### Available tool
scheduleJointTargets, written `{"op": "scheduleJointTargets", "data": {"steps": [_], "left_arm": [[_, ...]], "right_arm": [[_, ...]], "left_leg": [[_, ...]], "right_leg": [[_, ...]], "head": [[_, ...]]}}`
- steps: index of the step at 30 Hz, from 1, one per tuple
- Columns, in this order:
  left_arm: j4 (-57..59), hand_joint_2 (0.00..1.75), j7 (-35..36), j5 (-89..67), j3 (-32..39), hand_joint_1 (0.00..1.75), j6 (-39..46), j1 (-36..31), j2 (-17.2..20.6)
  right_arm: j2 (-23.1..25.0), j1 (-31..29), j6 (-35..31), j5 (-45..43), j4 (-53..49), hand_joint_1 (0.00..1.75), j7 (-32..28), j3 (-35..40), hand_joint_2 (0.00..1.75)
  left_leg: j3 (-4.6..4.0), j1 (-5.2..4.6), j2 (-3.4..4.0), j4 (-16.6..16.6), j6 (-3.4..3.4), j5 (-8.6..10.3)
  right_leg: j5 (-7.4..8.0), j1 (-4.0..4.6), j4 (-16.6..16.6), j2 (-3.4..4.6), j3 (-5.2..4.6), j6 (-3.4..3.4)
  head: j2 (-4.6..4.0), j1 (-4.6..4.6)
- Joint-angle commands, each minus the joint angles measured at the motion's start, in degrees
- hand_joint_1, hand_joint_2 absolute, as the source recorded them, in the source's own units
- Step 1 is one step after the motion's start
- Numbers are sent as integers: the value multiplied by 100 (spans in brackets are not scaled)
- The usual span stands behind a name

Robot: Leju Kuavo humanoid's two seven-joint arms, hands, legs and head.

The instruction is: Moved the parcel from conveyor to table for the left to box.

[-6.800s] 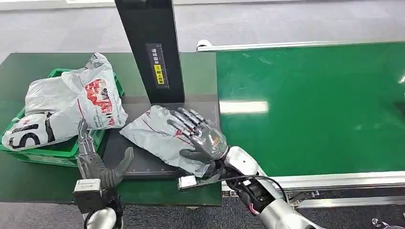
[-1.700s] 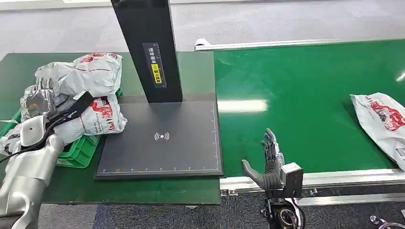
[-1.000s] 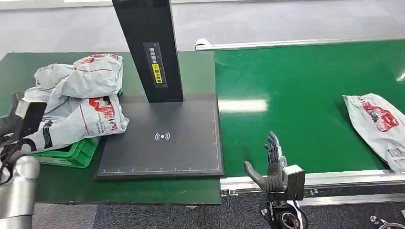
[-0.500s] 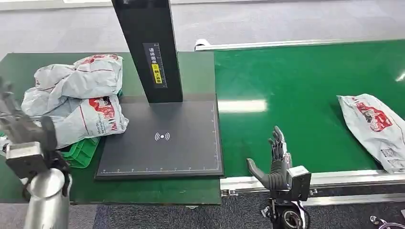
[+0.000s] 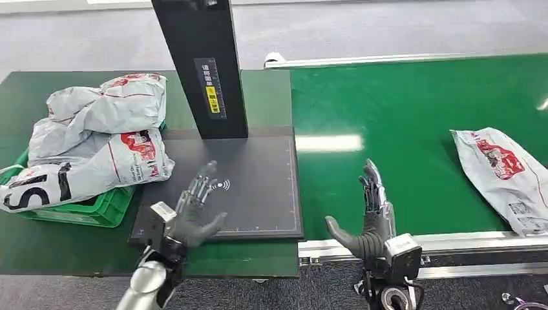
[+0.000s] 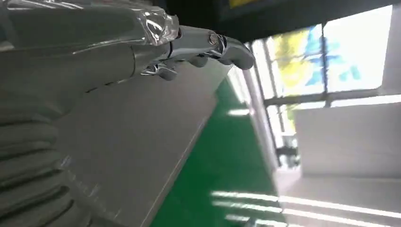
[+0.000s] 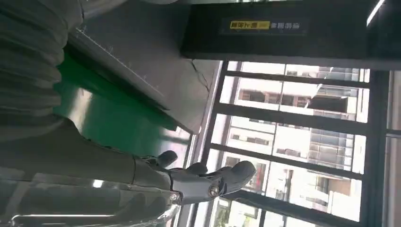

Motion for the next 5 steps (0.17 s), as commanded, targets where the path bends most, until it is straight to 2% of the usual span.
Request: {"op": "scheduleJointTargets", "data": {"steps": [1, 5], "left_arm": [[1121, 175, -21, -306, -486, 0, 519, -65, -145], [1013, 175, -54, -438, -412, 0, 837, -43, -103]], "right_arm": [[-265, 222, -13, 72, -338, 0, 23, 215, 175], [-305, 216, -21, 119, -377, 0, 140, 164, 175]], "left_leg": [[10, -2, -7, -7, 4, -1], [17, -3, -8, -11, 6, -2]], "right_leg": [[-3, -1, -7, -7, 13, 1], [-4, -3, -10, -9, 20, 1]], "head": [[0, 0], [2, -2]]}}
